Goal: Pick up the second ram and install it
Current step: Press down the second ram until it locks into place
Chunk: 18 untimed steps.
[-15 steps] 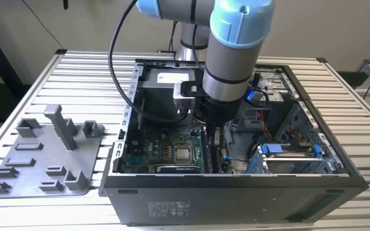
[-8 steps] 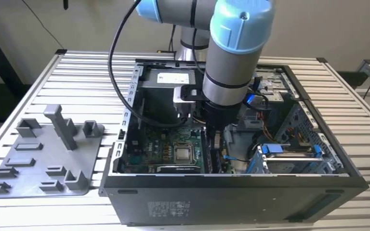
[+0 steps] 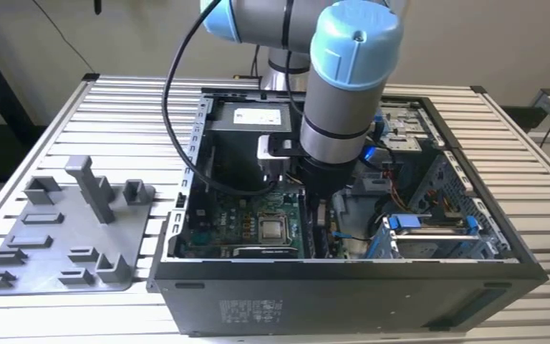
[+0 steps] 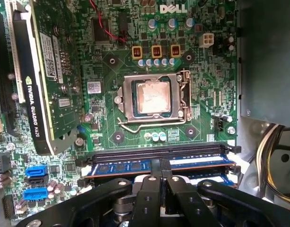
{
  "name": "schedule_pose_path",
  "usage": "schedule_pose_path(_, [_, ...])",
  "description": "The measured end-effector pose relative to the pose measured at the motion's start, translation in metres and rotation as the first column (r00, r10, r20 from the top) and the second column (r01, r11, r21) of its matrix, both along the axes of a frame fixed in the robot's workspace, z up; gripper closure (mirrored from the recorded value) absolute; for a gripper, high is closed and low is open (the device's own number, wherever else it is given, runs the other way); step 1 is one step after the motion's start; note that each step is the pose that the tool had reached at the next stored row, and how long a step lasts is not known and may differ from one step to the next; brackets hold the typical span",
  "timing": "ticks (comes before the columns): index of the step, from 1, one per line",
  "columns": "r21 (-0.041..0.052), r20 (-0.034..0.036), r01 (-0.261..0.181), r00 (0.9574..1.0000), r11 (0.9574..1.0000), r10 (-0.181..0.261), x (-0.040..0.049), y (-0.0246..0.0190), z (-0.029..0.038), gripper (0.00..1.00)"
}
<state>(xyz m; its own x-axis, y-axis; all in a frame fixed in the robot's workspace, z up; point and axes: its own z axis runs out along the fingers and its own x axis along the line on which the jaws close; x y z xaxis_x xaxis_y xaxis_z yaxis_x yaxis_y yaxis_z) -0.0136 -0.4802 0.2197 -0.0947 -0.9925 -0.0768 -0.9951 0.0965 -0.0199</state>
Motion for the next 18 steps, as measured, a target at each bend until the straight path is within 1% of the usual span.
schedule_pose_path(1, [0.0018,0.0004,0.000,1.0000,1.0000,0.000,0.0001,0.0003,0.0017,0.89])
schedule_pose_path(2, [0.0032,0.0006,0.000,1.0000,1.0000,0.000,0.0001,0.0006,0.0058,0.89])
schedule_pose_path(4, [0.0011,0.0001,0.000,1.0000,1.0000,0.000,0.0000,0.0001,0.0155,0.89])
schedule_pose_path(10, [0.0014,0.0002,0.000,1.0000,1.0000,0.000,0.0000,0.0001,0.0427,0.89])
schedule_pose_path(11, [0.0010,0.0001,0.000,1.0000,1.0000,0.000,0.0001,0.0002,0.0450,0.89])
schedule_pose_path(18, [0.0011,0.0002,0.000,1.0000,1.0000,0.000,0.0001,0.0001,0.0453,0.89])
